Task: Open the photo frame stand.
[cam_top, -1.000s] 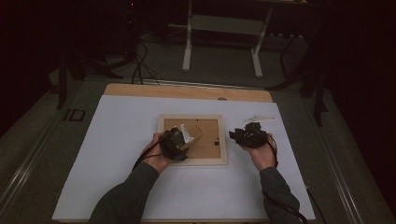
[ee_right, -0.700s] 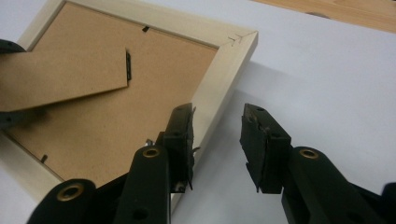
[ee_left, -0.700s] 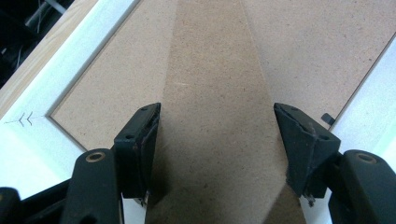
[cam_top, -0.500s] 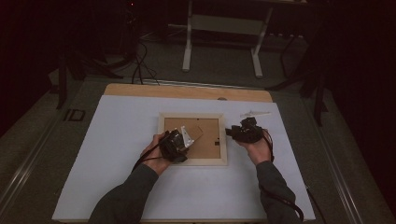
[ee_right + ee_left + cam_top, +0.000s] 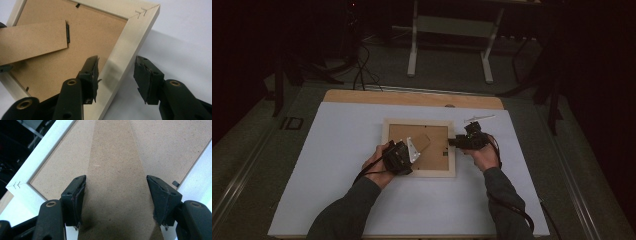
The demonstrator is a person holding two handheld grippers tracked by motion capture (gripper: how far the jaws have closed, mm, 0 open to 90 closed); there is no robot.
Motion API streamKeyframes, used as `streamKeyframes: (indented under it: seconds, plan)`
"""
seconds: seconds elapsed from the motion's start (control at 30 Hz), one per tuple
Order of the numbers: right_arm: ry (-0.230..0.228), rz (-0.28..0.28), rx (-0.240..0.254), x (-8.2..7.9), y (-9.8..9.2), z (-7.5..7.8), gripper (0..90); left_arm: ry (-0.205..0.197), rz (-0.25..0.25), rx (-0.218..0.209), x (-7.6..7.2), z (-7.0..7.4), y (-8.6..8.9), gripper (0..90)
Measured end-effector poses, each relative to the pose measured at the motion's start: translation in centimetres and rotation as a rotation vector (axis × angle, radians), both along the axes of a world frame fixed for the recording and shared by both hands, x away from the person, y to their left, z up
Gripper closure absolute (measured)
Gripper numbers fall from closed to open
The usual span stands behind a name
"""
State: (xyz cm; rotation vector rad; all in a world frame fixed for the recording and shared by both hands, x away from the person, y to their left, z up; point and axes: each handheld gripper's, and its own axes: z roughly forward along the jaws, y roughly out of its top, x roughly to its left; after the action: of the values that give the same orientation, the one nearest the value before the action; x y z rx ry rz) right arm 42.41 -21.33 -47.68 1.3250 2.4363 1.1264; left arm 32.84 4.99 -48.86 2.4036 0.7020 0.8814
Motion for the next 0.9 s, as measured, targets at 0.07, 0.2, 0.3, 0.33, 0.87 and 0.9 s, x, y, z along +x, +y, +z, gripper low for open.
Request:
streamKeyframes:
  seconds: [0.07, 0.2, 0.3, 0.33, 0.87, 0.9]
  plan:
    - [0.017, 0.003, 0.002, 0.2, 0.0, 0.0, 53.4, -0.011, 0.000, 0.001, -0.1, 0.0, 0.0, 36.5]
    - [0.052, 0.007, 0.034, 0.6, -0.2, -0.1, 53.3, -0.032, -0.007, 0.002, -0.4, -0.1, 0.0, 36.5]
    - [0.069, 0.014, 0.037, 0.9, -0.2, -0.1, 53.4, -0.038, -0.012, -0.001, -0.4, -0.1, 0.0, 36.5]
    - [0.074, 0.013, 0.033, 0.9, -0.2, -0.1, 53.4, -0.039, -0.013, 0.000, -0.4, -0.1, 0.0, 36.5]
    - [0.184, 0.046, 0.094, 2.1, -0.6, -0.7, 52.4, -0.099, -0.040, 0.013, -1.0, -0.2, 0.1, 36.6]
    - [0.185, 0.045, 0.094, 2.1, -0.6, -0.7, 53.1, -0.097, -0.039, 0.009, -1.0, -0.2, 0.1, 36.6]
